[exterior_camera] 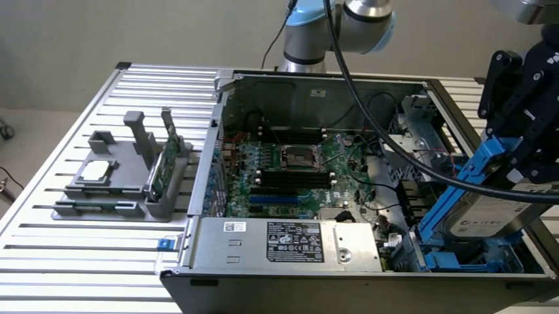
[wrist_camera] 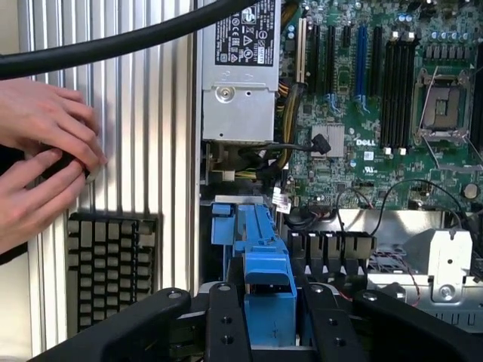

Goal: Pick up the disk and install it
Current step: 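Insert the disk into the insertion slot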

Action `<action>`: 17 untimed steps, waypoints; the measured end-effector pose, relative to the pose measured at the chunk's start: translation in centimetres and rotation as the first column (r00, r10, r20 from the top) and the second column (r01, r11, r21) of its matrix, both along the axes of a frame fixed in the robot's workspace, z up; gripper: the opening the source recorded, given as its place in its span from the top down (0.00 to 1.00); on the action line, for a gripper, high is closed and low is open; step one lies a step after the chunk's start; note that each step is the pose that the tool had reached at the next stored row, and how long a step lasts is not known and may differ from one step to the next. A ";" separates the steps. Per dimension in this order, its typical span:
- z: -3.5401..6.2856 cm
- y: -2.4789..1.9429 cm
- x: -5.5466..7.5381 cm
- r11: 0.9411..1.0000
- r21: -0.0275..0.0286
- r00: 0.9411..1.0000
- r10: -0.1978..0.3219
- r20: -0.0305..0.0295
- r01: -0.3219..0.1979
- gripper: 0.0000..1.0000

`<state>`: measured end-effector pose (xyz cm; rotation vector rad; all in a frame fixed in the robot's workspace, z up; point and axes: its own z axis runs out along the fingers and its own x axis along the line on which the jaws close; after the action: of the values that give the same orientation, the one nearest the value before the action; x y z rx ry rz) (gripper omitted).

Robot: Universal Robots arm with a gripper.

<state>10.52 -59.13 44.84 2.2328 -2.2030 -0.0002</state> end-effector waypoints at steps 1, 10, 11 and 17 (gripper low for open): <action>-0.02 0.06 0.0 1.000 -0.001 1.000 0.000 0.000 0.000 0.67; -0.57 0.37 0.2 1.000 -0.015 1.000 0.000 0.000 0.000 0.67; -0.63 0.44 0.2 1.000 -0.016 1.000 0.000 0.000 0.000 0.67; -1.09 0.73 0.3 1.000 -0.024 1.000 0.000 0.000 0.000 0.67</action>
<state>10.79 -58.40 43.74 2.2208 -2.1911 0.0256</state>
